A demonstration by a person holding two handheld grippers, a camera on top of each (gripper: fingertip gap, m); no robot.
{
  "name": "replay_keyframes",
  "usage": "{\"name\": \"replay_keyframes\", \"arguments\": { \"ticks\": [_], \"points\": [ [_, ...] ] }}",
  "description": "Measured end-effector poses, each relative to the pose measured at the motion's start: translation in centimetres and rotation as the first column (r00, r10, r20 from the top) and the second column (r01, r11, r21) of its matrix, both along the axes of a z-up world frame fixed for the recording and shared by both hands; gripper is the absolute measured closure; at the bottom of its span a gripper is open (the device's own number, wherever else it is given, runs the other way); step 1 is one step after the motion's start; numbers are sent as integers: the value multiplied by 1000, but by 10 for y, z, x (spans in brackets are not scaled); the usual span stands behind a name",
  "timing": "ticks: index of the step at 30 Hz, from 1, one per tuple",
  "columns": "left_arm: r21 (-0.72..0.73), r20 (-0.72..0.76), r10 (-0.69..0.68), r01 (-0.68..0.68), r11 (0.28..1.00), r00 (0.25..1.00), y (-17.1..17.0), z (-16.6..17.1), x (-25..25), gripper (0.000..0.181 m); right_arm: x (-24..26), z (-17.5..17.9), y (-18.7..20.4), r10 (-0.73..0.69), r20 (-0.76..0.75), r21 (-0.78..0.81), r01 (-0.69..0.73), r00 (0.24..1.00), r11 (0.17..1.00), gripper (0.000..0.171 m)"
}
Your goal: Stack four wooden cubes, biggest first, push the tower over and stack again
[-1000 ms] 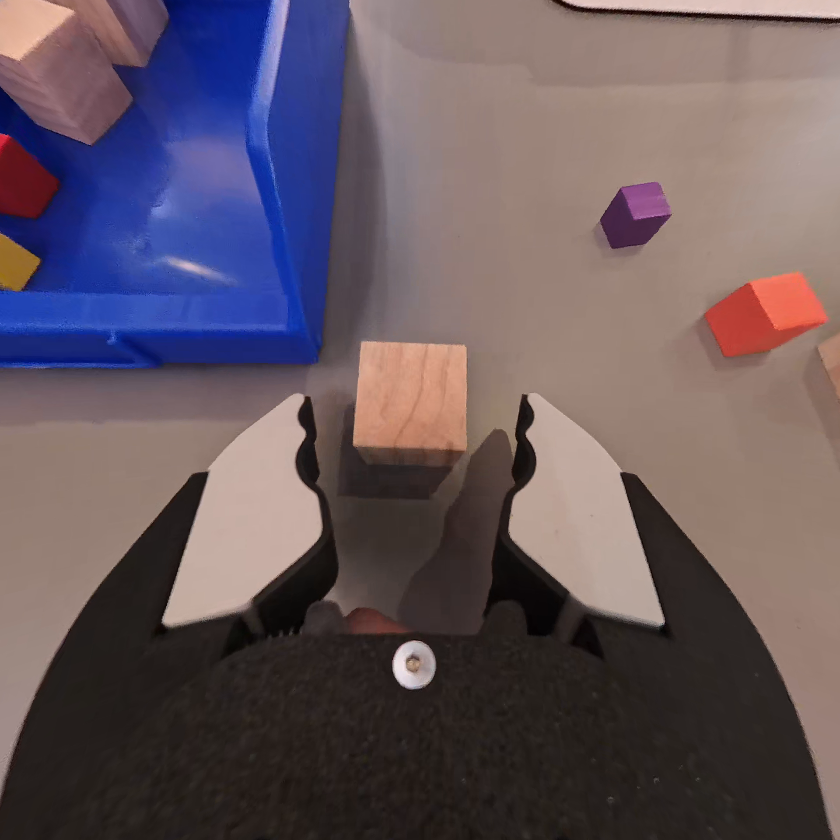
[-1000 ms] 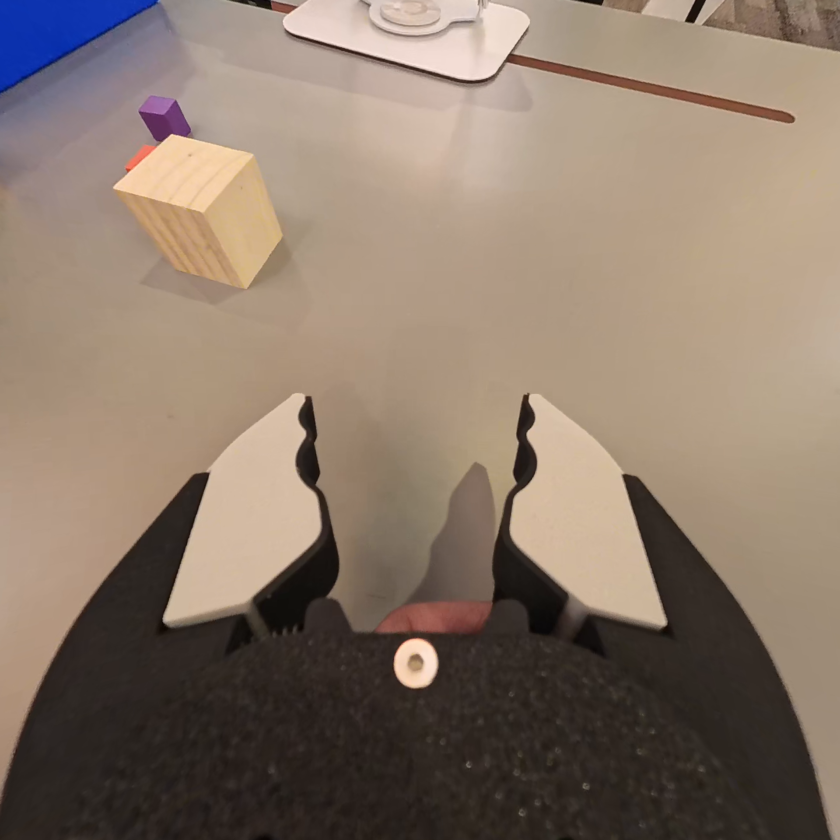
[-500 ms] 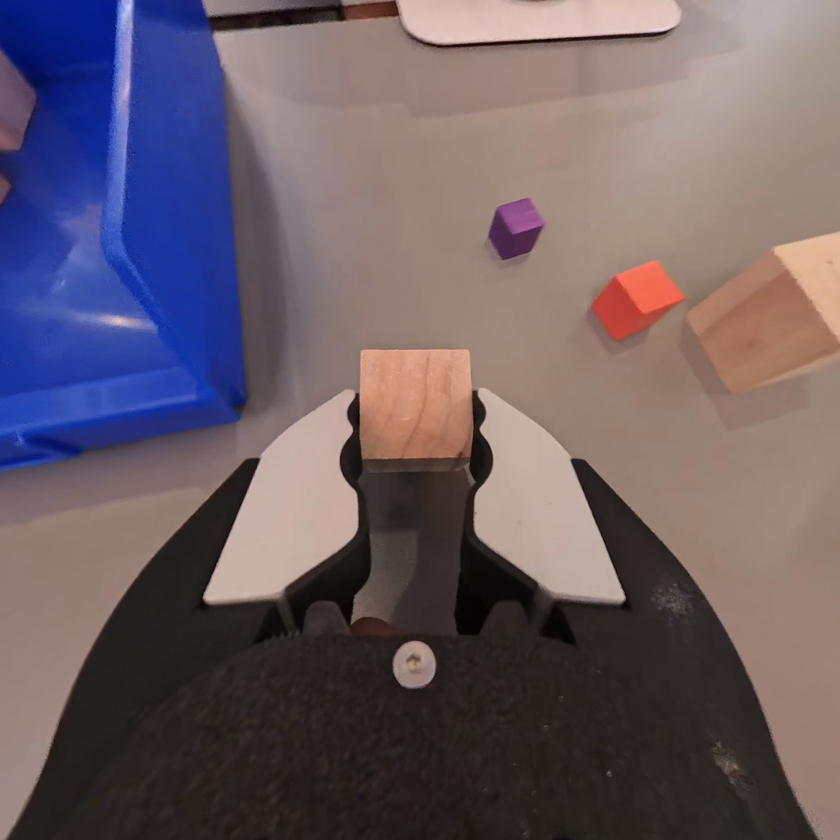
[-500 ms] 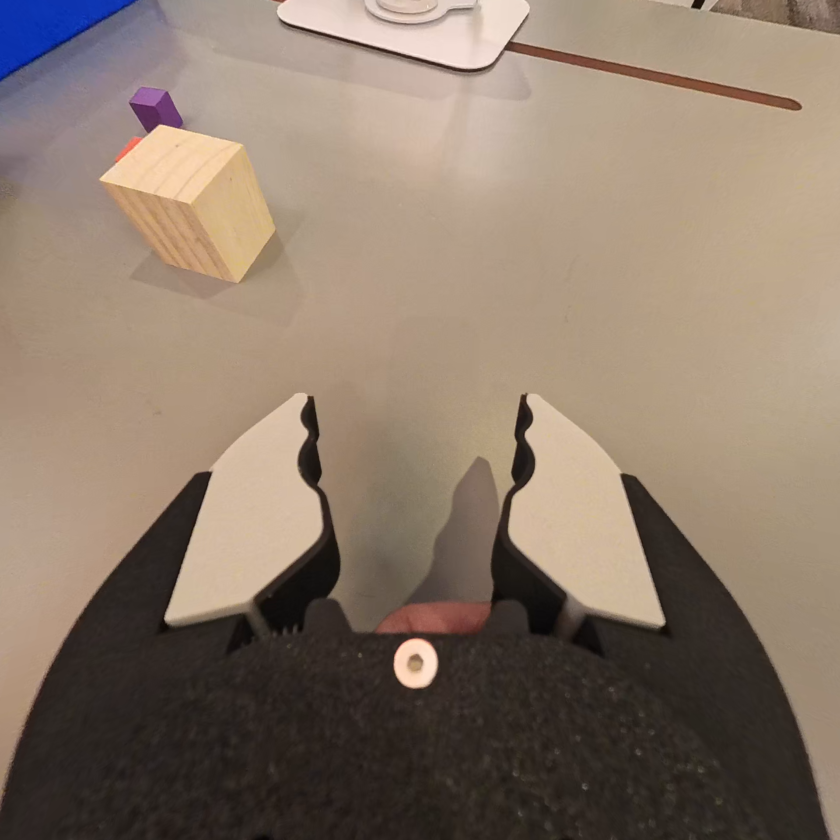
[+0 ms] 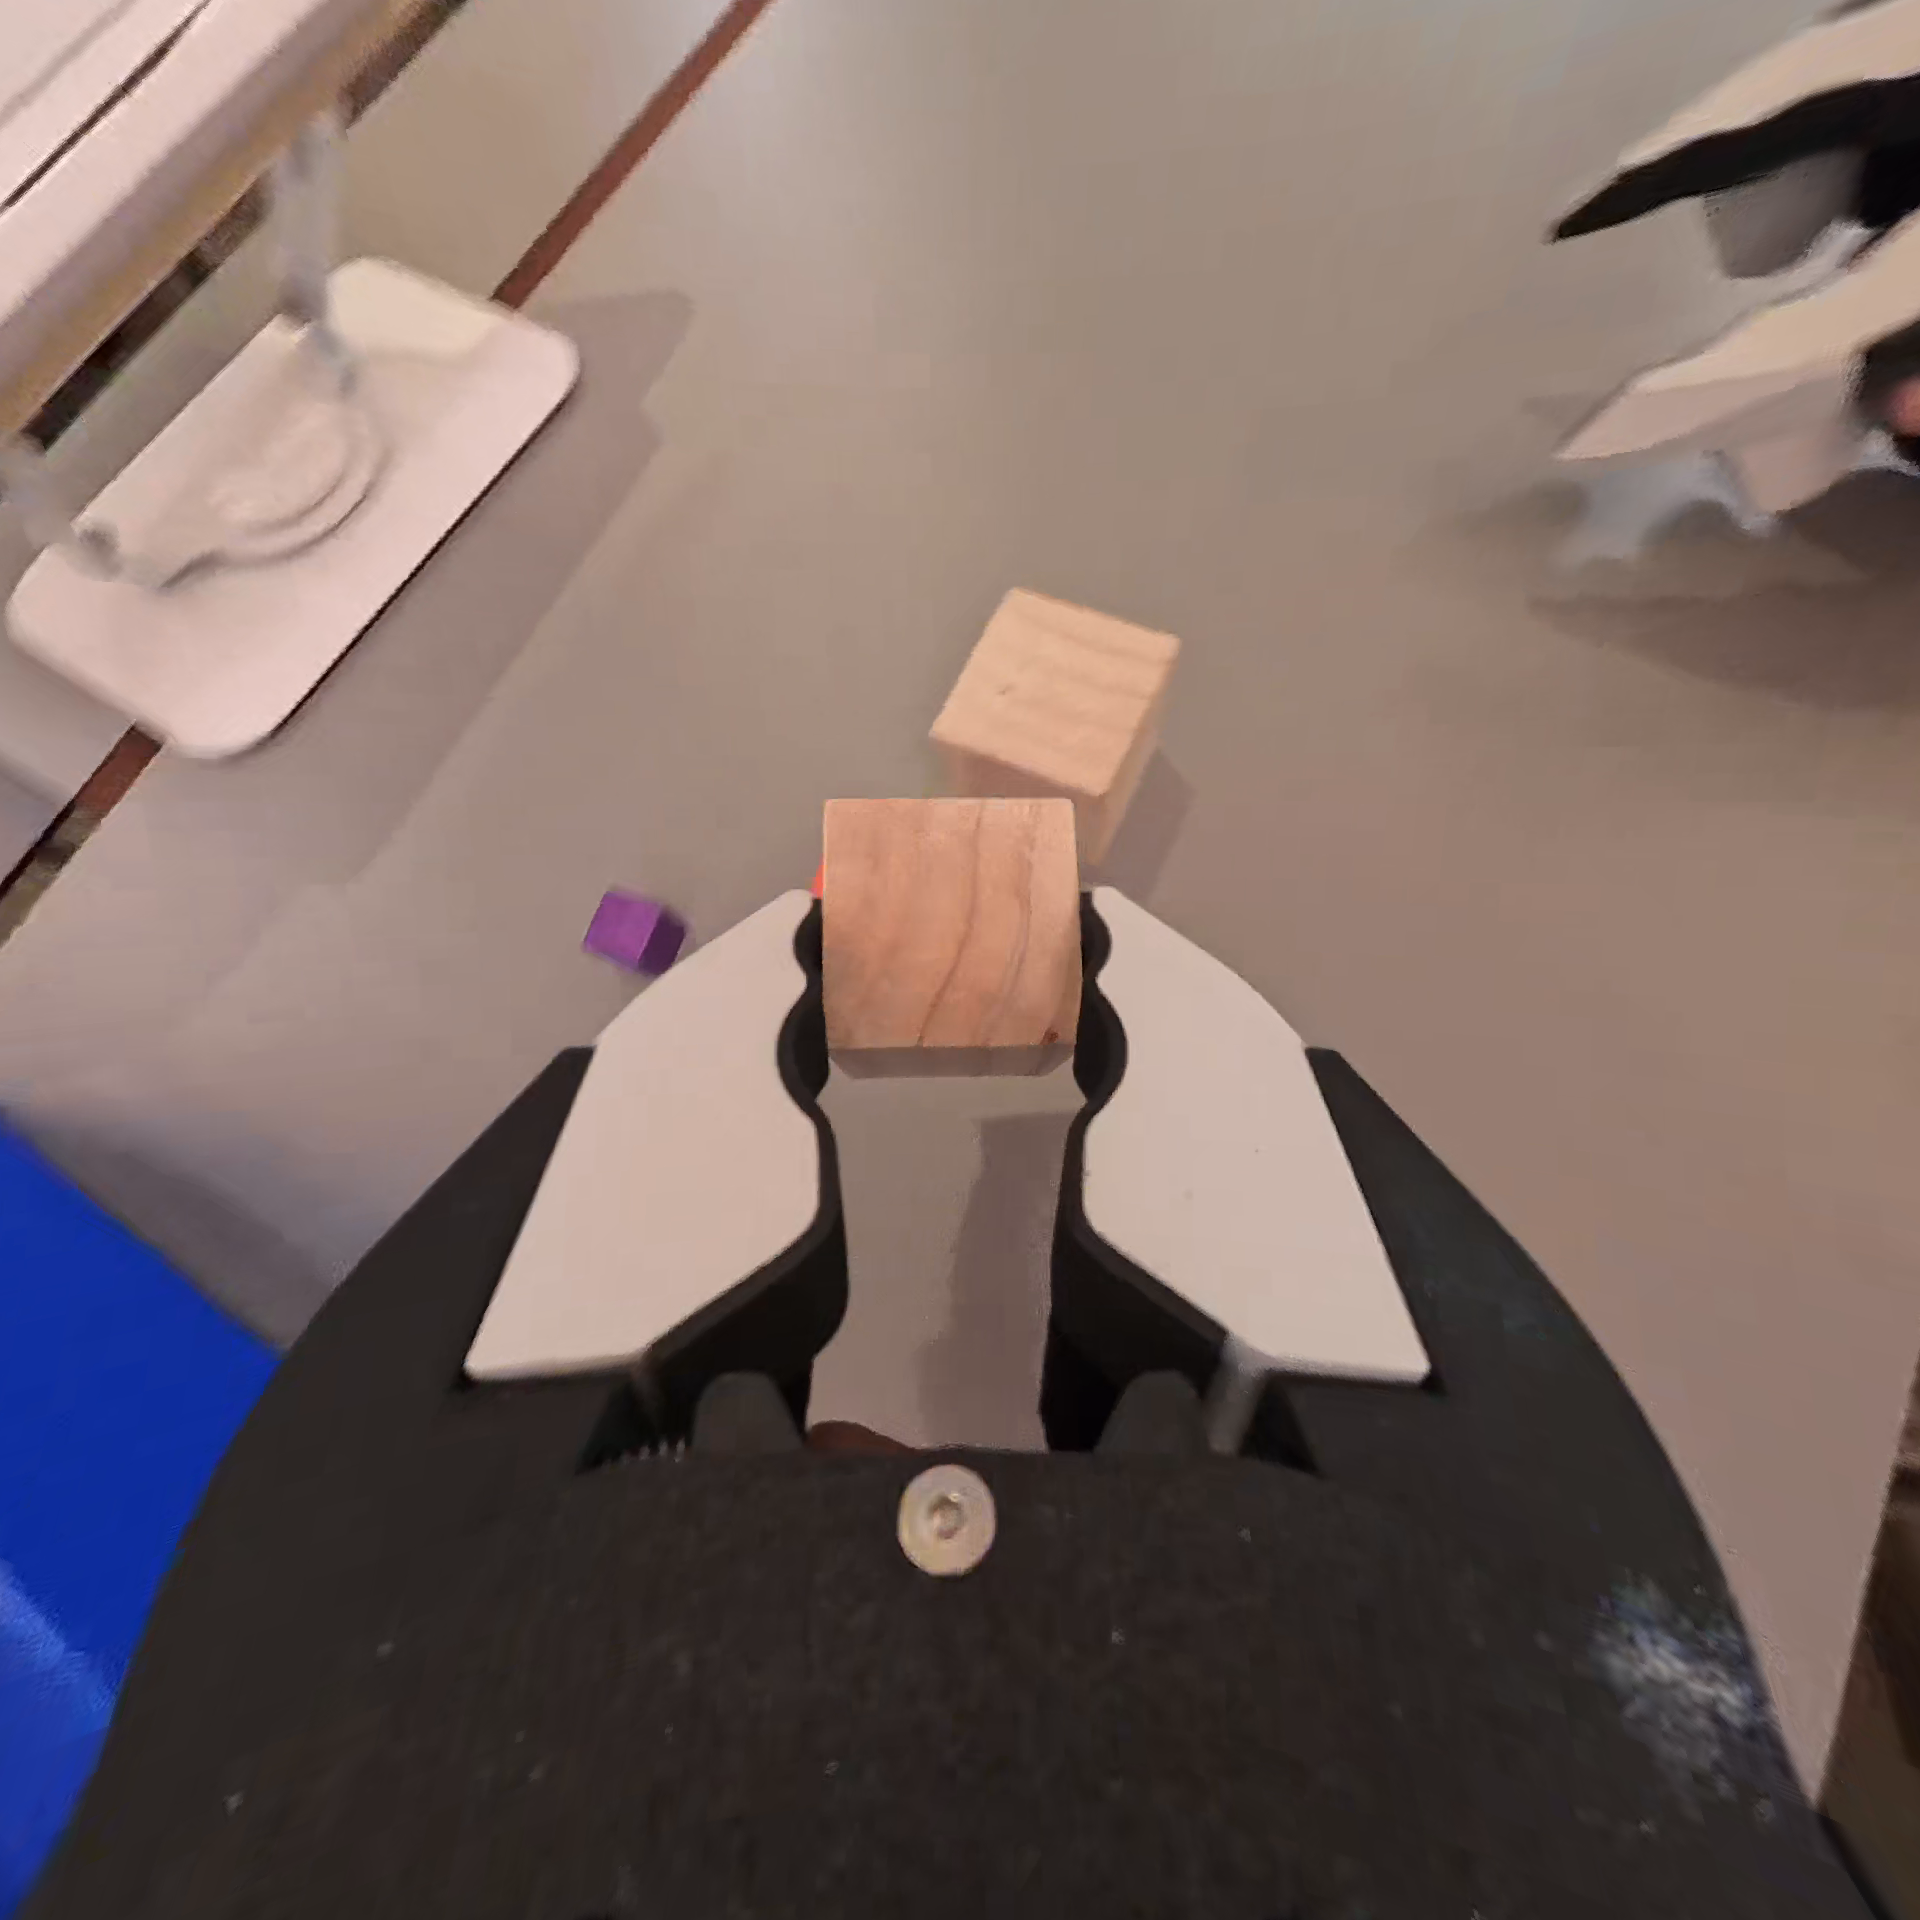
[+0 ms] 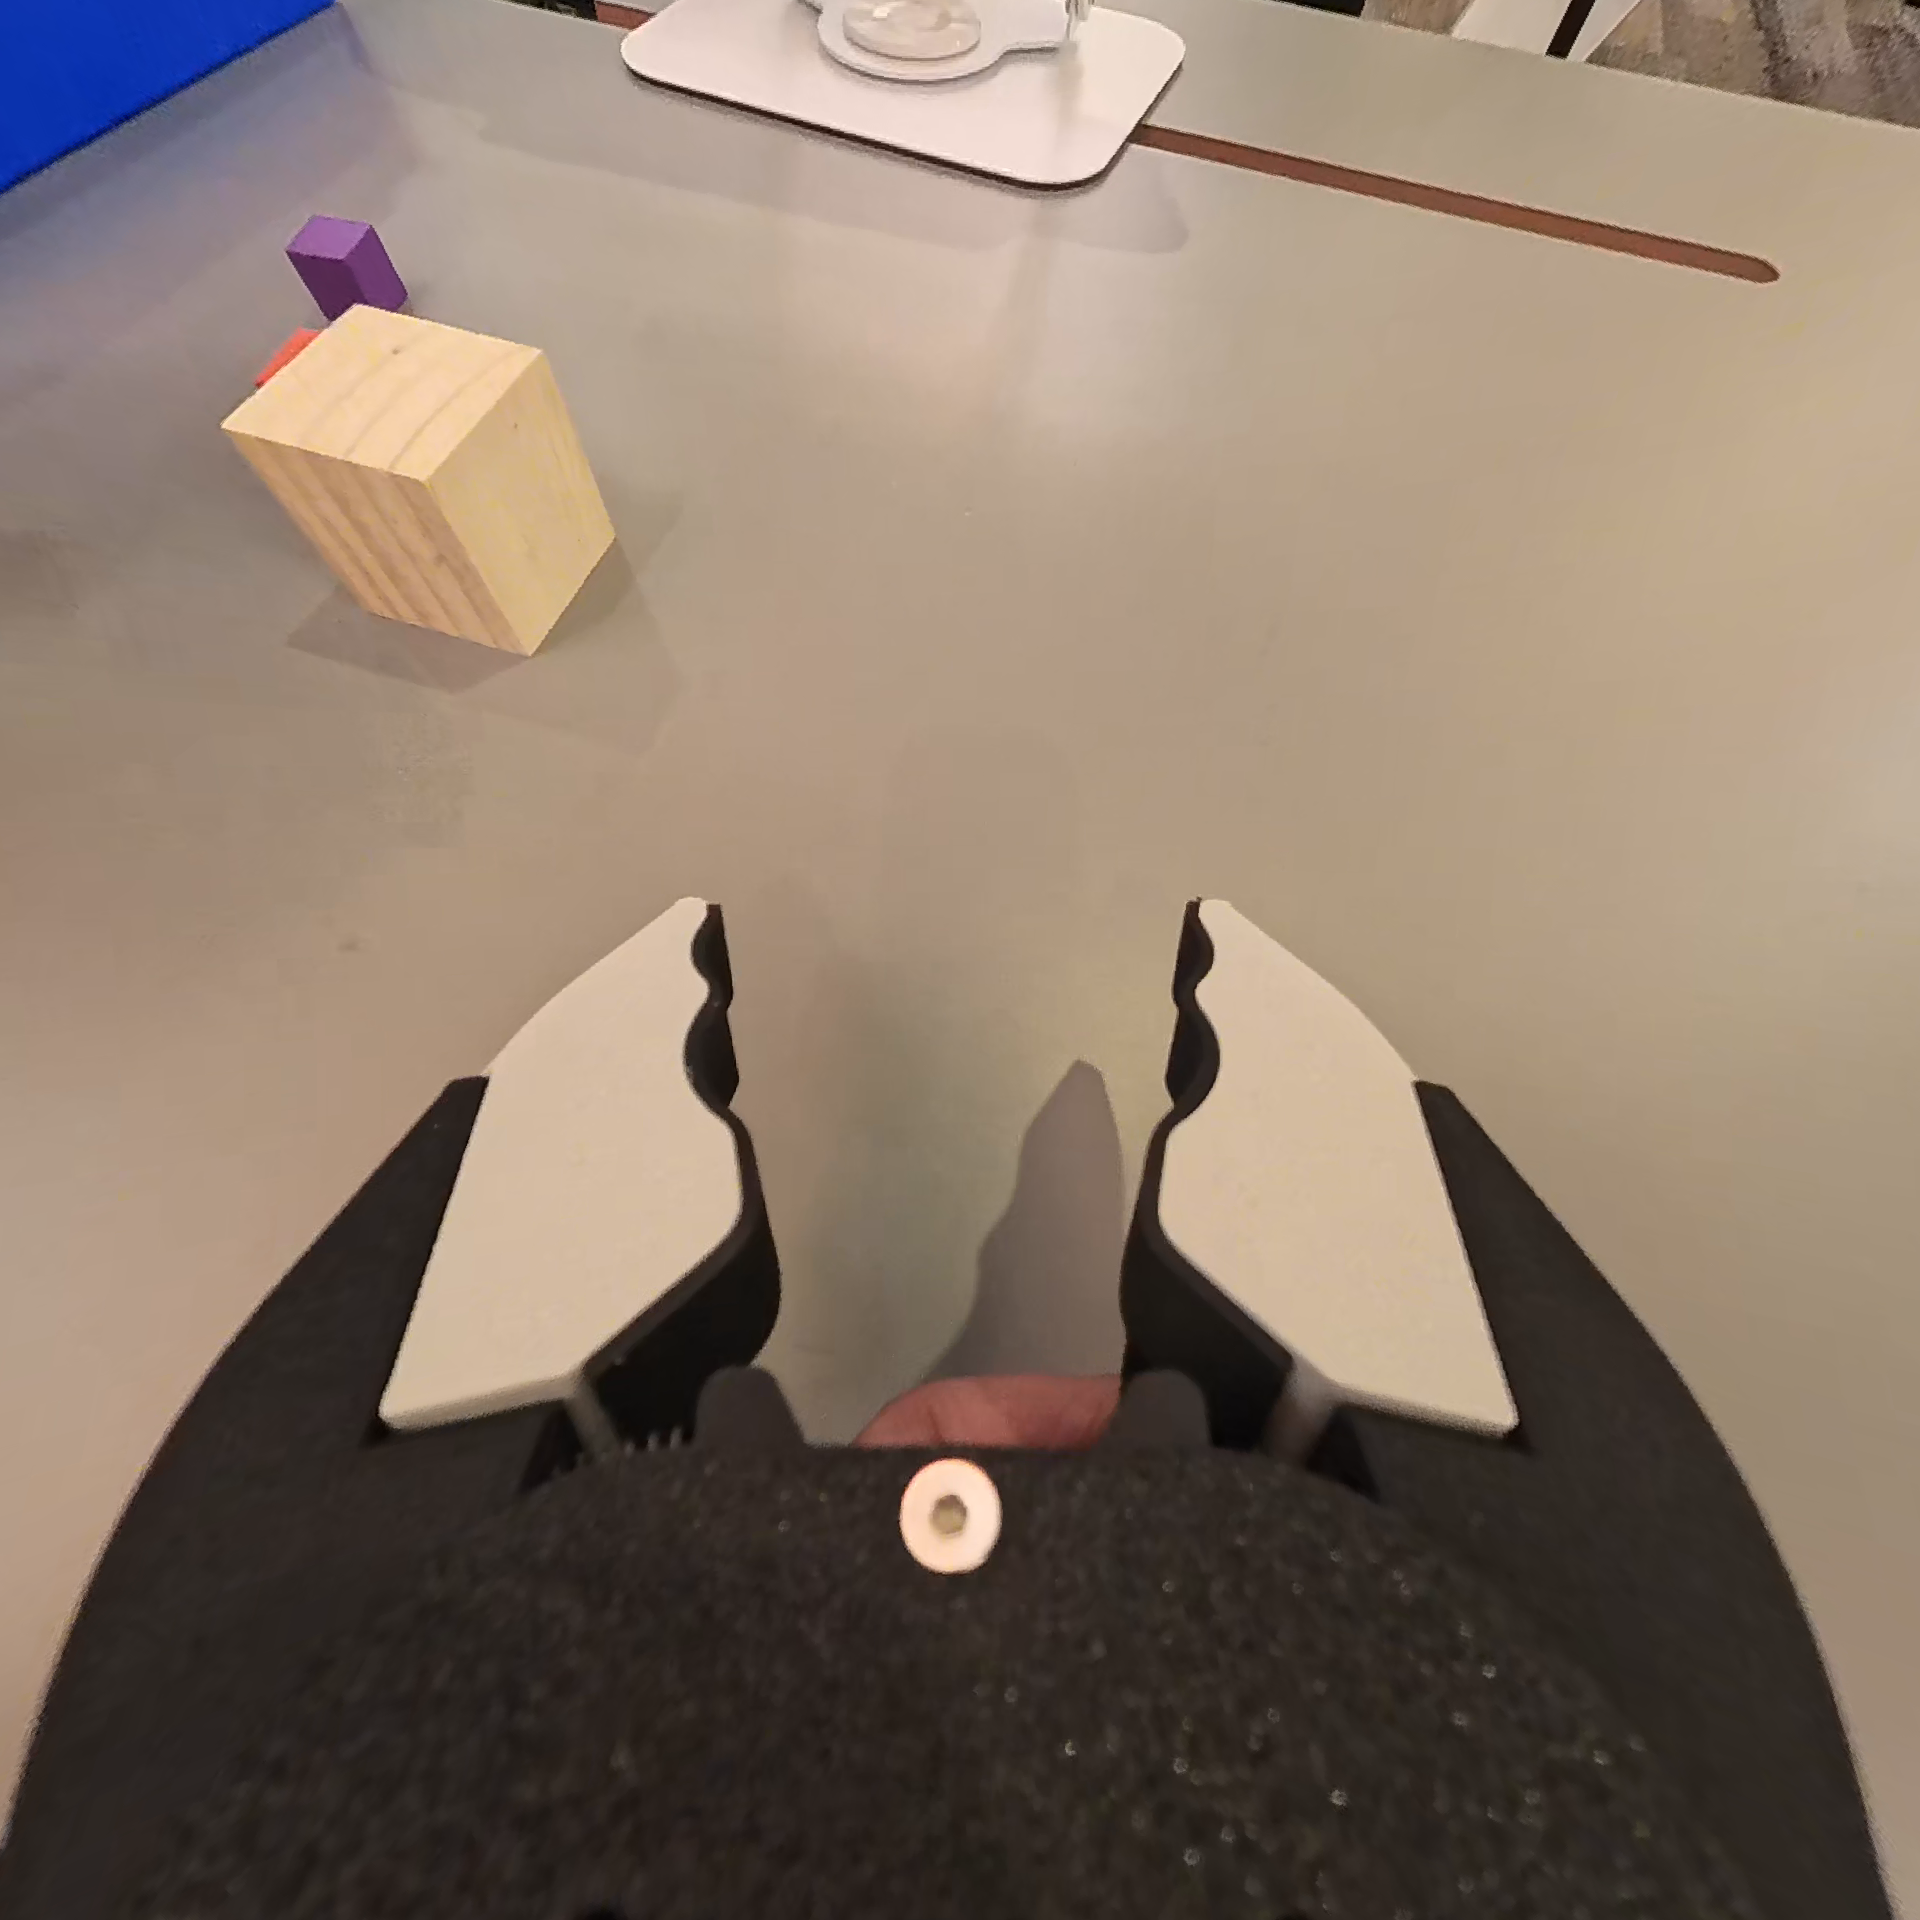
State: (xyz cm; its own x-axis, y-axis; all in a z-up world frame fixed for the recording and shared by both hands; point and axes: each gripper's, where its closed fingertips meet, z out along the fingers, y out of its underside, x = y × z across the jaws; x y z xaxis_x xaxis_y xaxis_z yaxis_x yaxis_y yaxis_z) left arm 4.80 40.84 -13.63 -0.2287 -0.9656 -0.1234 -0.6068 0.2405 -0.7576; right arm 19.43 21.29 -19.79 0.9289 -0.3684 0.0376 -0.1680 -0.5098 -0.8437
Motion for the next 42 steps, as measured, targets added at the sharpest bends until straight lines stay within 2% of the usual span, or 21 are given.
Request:
{"name": "replay_keyframes", "arguments": {
  "ticks": [3,9,17,22,30,31,32,36,38,40,42],
  "points": [
    [10,-49,-144,145,989,988,-17,0,20,137,-1,-1,0,3,2,-4,-3,1000,1000,90],
    [-46,-120,-303,300,953,945,-39,-12,61,137,-4,2,1,10,17,-7,-10,1000,1000,90],
    [-73,-181,-369,362,929,912,-38,-29,80,137,-3,5,1,13,22,-3,-13,1000,1000,90],
    [-156,-138,-395,374,914,908,-41,-35,84,137,-2,2,1,14,16,-9,-14,1000,1000,90],
    [-191,-106,-452,428,883,886,-42,-39,78,136,-3,0,1,18,10,-14,-18,1000,1000,90],
    [-191,-110,-461,436,879,881,-43,-39,77,134,-3,-1,1,19,10,-17,-19,1000,1000,90],
    [-183,-113,-463,440,879,879,-43,-41,76,118,-3,-1,1,20,10,-19,-20,1000,1000,90],
    [-151,-77,-438,423,893,896,-43,-32,79,85,-3,-2,1,21,8,-21,-21,1000,1000,90],
    [-124,0,-406,403,907,914,-42,-7,77,86,-3,-3,1,22,6,-22,-22,1000,1000,90],
    [-92,140,-311,325,941,940,-38,31,69,87,-3,-3,2,23,6,-22,-23,1000,1000,90],
    [-62,286,-87,109,992,954,-19,61,57,100,-4,-2,2,24,5,-19,-24,1000,1000,90]
  ]
}}
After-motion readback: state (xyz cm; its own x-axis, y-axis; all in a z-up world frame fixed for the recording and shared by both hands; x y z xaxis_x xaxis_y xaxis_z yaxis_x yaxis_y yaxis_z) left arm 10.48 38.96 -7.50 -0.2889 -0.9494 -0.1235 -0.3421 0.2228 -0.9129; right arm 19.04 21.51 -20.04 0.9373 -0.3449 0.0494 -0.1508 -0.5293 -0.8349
